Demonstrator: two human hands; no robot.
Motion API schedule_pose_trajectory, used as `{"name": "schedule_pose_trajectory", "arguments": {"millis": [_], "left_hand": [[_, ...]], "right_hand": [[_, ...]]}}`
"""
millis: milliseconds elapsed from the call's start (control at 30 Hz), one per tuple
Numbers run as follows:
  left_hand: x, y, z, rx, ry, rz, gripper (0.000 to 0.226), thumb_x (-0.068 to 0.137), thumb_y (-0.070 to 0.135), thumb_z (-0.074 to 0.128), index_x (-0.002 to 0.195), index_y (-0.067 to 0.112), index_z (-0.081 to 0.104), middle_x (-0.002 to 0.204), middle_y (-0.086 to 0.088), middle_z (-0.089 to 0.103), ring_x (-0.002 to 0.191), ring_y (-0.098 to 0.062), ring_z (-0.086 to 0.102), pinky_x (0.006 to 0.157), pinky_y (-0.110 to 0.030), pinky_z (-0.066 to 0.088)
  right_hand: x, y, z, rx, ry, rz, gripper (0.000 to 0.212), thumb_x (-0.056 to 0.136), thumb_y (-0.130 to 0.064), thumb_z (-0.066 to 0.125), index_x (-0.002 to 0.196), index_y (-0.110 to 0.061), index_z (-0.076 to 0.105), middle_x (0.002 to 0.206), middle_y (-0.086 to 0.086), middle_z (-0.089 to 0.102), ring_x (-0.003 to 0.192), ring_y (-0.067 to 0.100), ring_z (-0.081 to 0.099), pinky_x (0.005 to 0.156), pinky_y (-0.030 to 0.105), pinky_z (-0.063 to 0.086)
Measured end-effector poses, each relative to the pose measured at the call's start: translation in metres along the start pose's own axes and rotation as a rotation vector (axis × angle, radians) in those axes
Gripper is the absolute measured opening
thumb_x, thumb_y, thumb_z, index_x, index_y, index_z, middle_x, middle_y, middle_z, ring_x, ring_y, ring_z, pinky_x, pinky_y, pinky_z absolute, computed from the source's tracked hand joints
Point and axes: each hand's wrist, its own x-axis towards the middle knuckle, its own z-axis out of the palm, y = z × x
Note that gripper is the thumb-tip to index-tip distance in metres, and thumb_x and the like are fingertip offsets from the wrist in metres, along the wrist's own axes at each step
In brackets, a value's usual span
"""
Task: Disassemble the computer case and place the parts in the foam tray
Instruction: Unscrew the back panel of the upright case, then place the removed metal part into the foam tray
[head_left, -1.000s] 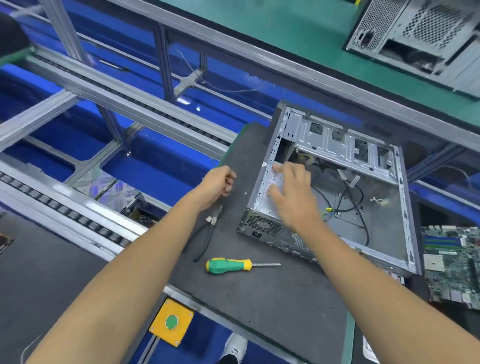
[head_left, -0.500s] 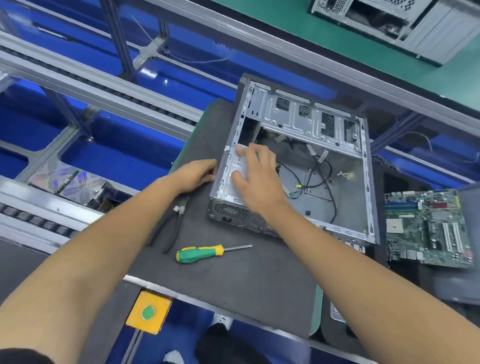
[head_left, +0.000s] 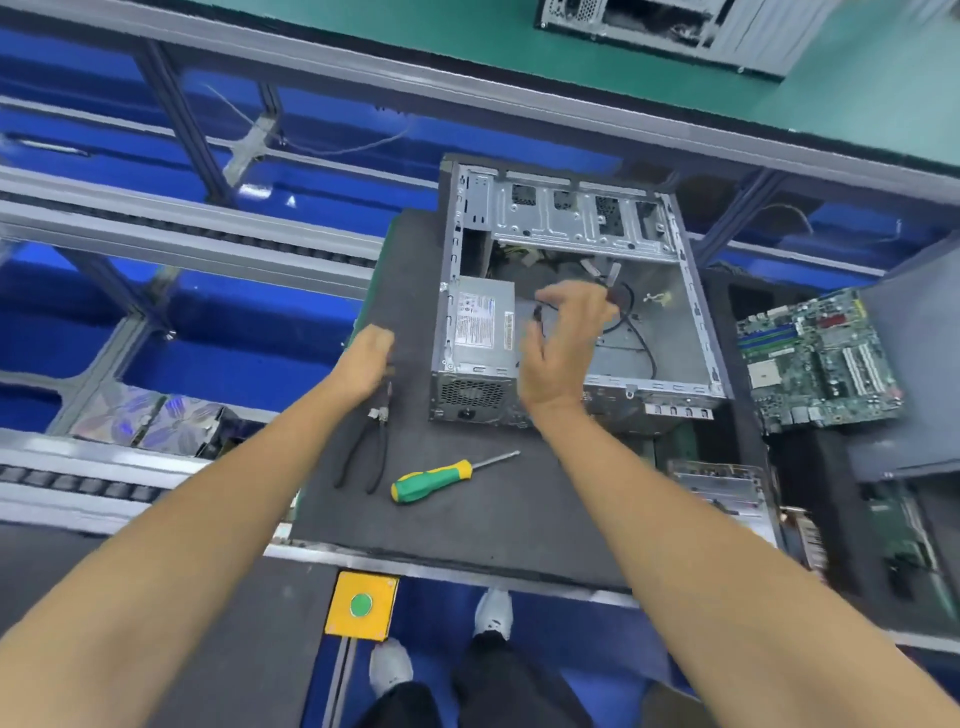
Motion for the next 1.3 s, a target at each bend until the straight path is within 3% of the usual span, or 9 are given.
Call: {"name": "schedule_pose_trajectory", "arguments": {"millis": [100, 200, 300, 500, 767, 900, 1033, 1200, 1300], "left_hand": [[-0.029, -0.006, 0.000, -0.333, 0.055, -0.199, 0.022, 0.088, 0.007, 0.031, 0.070, 0.020, 0.032, 0.061, -0.002, 0.026, 0.050, -0.013, 0.015, 0.052, -0.027, 0.009], [-0.054, -0.021, 0.005, -0.350, 0.076, -0.197, 0.020, 0.089, 0.009, 0.034, 0.072, 0.016, 0.041, 0.060, -0.003, 0.035, 0.047, -0.014, 0.020, 0.050, -0.027, 0.010], [-0.067, -0.027, 0.013, -0.320, 0.058, -0.217, 0.019, 0.088, 0.008, 0.039, 0.071, 0.015, 0.045, 0.060, -0.002, 0.036, 0.043, -0.013, 0.020, 0.041, -0.020, 0.015], [-0.089, -0.029, 0.056, -0.279, 0.045, -0.260, 0.014, 0.089, 0.007, 0.047, 0.078, 0.014, 0.051, 0.059, 0.001, 0.039, 0.043, -0.011, 0.026, 0.040, -0.019, 0.018], [-0.116, -0.023, 0.148, -0.013, -0.122, -0.153, 0.032, 0.096, -0.010, 0.033, 0.095, 0.004, 0.061, 0.082, -0.007, 0.062, 0.055, -0.012, 0.051, 0.045, -0.015, 0.035], [-0.122, -0.019, 0.196, 0.130, -0.254, -0.108, 0.024, 0.105, -0.007, 0.033, 0.107, 0.001, 0.056, 0.094, -0.014, 0.066, 0.057, -0.014, 0.059, 0.046, -0.010, 0.038], [-0.117, -0.008, 0.248, 0.283, -0.402, 0.034, 0.005, 0.106, 0.005, 0.048, 0.102, 0.005, 0.050, 0.088, -0.018, 0.072, 0.051, -0.012, 0.058, 0.051, -0.017, 0.041], [-0.115, 0.007, 0.332, 0.597, -0.574, 0.311, 0.010, 0.106, 0.015, 0.049, 0.099, 0.009, 0.053, 0.089, -0.009, 0.068, 0.072, -0.017, 0.055, 0.067, -0.031, 0.045], [-0.120, 0.016, 0.375, 0.791, -0.608, 0.574, 0.022, 0.105, 0.030, 0.043, 0.086, 0.030, 0.054, 0.085, 0.012, 0.058, 0.076, -0.007, 0.052, 0.071, -0.020, 0.045]], "right_hand": [[-0.098, 0.011, -0.014, -0.137, -0.234, -0.016, 0.037, 0.075, -0.026, 0.057, 0.111, -0.021, 0.051, 0.111, 0.013, 0.055, 0.109, 0.023, 0.042, 0.096, 0.040, 0.031], [-0.170, 0.040, -0.036, -0.397, -0.372, 0.345, 0.048, 0.082, -0.024, 0.070, 0.127, -0.016, 0.056, 0.127, 0.010, 0.051, 0.118, 0.027, 0.043, 0.104, 0.050, 0.038], [-0.179, 0.065, -0.049, -0.605, -0.456, 0.581, 0.067, 0.092, -0.036, 0.064, 0.151, -0.016, 0.040, 0.151, 0.009, 0.039, 0.136, 0.031, 0.037, 0.114, 0.047, 0.031], [-0.161, 0.079, -0.059, -0.826, -0.628, 0.447, 0.077, 0.095, -0.051, 0.048, 0.161, -0.019, 0.024, 0.150, 0.005, 0.037, 0.125, 0.026, 0.040, 0.101, 0.041, 0.038], [-0.138, 0.106, -0.106, -0.723, -0.914, 0.189, 0.057, 0.099, -0.044, 0.042, 0.155, -0.038, 0.034, 0.147, 0.000, 0.037, 0.127, 0.024, 0.037, 0.100, 0.041, 0.038], [-0.128, 0.115, -0.130, -0.588, -0.674, 0.224, 0.027, 0.091, -0.032, 0.058, 0.116, -0.025, 0.065, 0.124, 0.002, 0.052, 0.110, 0.025, 0.048, 0.088, 0.040, 0.043], [-0.108, 0.145, -0.170, -0.597, -0.391, 0.281, 0.017, 0.076, -0.016, 0.074, 0.081, -0.017, 0.058, 0.093, 0.004, 0.053, 0.084, 0.025, 0.045, 0.069, 0.038, 0.043], [-0.076, 0.197, -0.230, -0.684, -0.352, 0.378, 0.035, 0.068, 0.009, 0.069, 0.082, -0.021, 0.056, 0.090, 0.000, 0.051, 0.084, 0.023, 0.041, 0.069, 0.036, 0.037], [-0.062, 0.224, -0.260, -0.704, -0.326, 0.402, 0.037, 0.066, 0.013, 0.064, 0.084, -0.019, 0.058, 0.091, 0.002, 0.054, 0.086, 0.027, 0.044, 0.070, 0.037, 0.034]]}}
